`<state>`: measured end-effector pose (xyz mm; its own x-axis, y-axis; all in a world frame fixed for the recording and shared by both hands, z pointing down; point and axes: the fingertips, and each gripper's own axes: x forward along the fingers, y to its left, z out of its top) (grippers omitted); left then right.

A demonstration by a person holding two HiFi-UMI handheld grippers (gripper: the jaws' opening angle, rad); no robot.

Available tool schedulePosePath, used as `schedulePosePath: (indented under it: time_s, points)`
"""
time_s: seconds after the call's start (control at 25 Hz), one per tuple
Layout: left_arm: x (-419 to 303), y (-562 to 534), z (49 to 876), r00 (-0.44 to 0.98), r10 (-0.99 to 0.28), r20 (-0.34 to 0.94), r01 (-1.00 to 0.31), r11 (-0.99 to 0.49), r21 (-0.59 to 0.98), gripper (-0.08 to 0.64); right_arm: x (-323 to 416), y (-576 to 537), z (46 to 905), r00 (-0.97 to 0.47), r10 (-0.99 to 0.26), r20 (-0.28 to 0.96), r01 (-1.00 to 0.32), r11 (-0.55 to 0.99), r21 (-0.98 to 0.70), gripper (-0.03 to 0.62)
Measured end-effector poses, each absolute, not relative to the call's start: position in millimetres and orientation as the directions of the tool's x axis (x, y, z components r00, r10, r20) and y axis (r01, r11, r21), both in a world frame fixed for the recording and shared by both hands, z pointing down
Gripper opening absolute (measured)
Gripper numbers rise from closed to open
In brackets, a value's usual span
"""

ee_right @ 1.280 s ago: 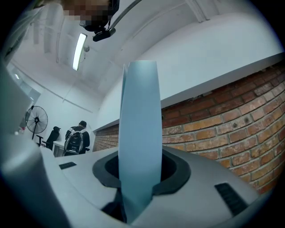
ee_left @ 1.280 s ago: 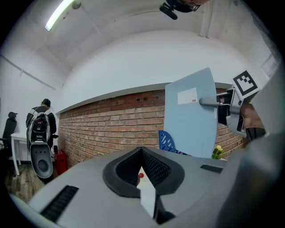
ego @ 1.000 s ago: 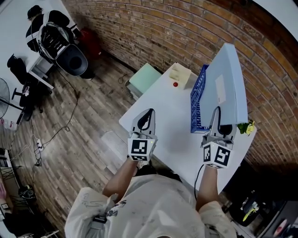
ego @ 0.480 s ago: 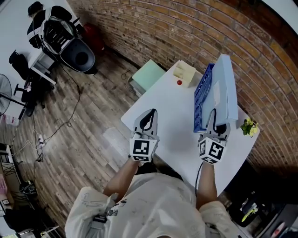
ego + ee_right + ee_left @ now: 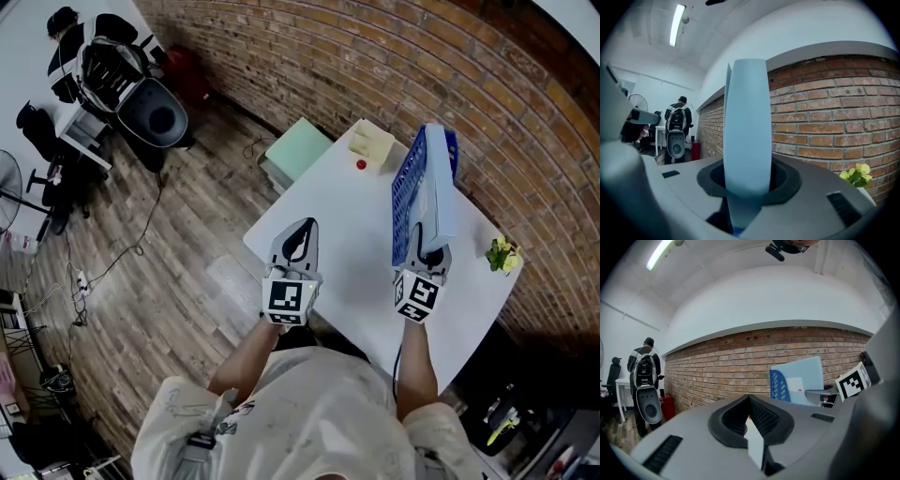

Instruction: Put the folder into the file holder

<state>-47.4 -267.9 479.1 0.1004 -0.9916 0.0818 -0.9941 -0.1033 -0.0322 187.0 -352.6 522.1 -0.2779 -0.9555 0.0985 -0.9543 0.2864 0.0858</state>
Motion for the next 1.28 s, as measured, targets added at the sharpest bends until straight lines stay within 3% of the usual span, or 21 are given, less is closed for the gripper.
schedulePosePath:
  time_s: [0.84,0.96,1.12,1.28]
  points:
    - [-37.8,-271.1,478.6,0.137,-0.988,0.071,-0.99,-0.139,-0.023,0.009,183.3,-354.5,529.5,-0.286,-0.951,0.118,-0.949,0.298,0.098,0.178]
    - [-39.0,-269.6,476.9,0.136,-0.988,0.068,-0.99,-0.138,-0.024,0.009,180.7,-354.3,533.4,-0.31,-0.938,0.154,-0.939,0.328,0.107,0.206]
    - [-41.4,-269.1,472.1,0.137,-0.989,0.059,-0.99,-0.139,-0.025,0.009,177.1,-353.5,527.5,-0.329,-0.928,0.175,-0.931,0.349,0.103,0.315]
    - [-41.6,-269.9,466.7,0.143,-0.989,0.046,-0.989,-0.145,-0.022,0.009,184.4,-352.1,503.8,-0.311,-0.941,0.135,-0.941,0.325,0.095,0.347]
